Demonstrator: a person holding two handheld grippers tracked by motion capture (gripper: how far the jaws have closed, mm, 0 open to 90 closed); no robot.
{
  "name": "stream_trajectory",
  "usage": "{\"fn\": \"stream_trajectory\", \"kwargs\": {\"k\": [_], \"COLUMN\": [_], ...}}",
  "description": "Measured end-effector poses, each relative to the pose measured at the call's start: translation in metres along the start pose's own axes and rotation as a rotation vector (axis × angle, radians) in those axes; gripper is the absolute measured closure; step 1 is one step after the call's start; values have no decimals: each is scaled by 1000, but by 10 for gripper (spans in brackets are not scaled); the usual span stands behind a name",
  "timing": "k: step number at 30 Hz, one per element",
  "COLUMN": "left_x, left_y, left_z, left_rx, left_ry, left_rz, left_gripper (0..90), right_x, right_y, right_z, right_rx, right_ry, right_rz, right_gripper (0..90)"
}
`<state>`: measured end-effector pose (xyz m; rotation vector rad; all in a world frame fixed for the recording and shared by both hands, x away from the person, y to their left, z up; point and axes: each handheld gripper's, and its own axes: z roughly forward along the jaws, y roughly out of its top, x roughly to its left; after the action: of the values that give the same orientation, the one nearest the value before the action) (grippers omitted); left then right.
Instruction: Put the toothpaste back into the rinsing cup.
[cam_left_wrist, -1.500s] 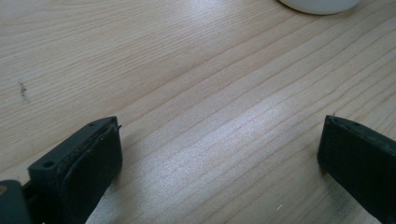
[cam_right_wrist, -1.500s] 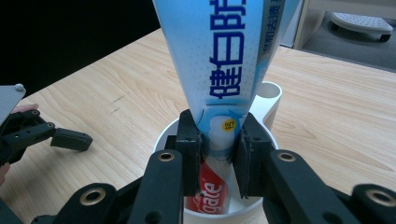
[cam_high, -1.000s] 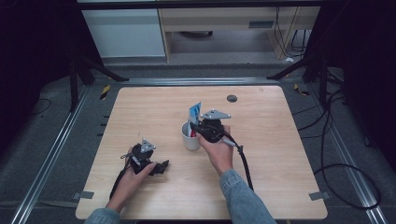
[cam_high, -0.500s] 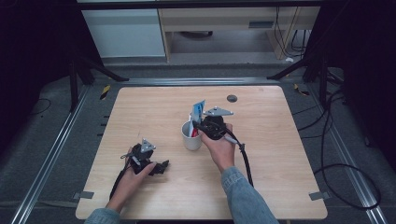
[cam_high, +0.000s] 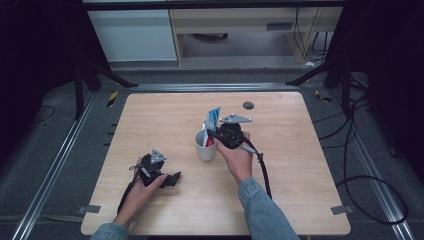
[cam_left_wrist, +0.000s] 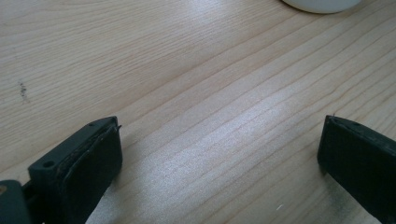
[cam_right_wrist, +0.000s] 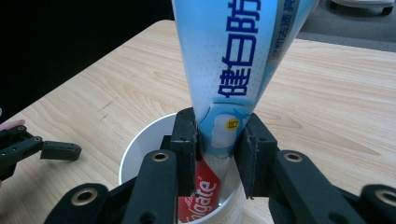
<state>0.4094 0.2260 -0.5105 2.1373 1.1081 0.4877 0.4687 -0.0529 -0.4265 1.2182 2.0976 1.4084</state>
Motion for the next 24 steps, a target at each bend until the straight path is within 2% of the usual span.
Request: {"fn": "stream_trajectory", "kwargs": {"k": [24], "left_x": [0], "left_y": [0], "left_z": [0], "left_rx": [0], "left_ry": [0], "left_rz": [0], "left_gripper": [0], "right_x": [-2], "right_y": [0], "right_z": [-1], "right_rx": [-1], "right_ry": [-1], "right_rz": [5], "right_gripper": [674]}}
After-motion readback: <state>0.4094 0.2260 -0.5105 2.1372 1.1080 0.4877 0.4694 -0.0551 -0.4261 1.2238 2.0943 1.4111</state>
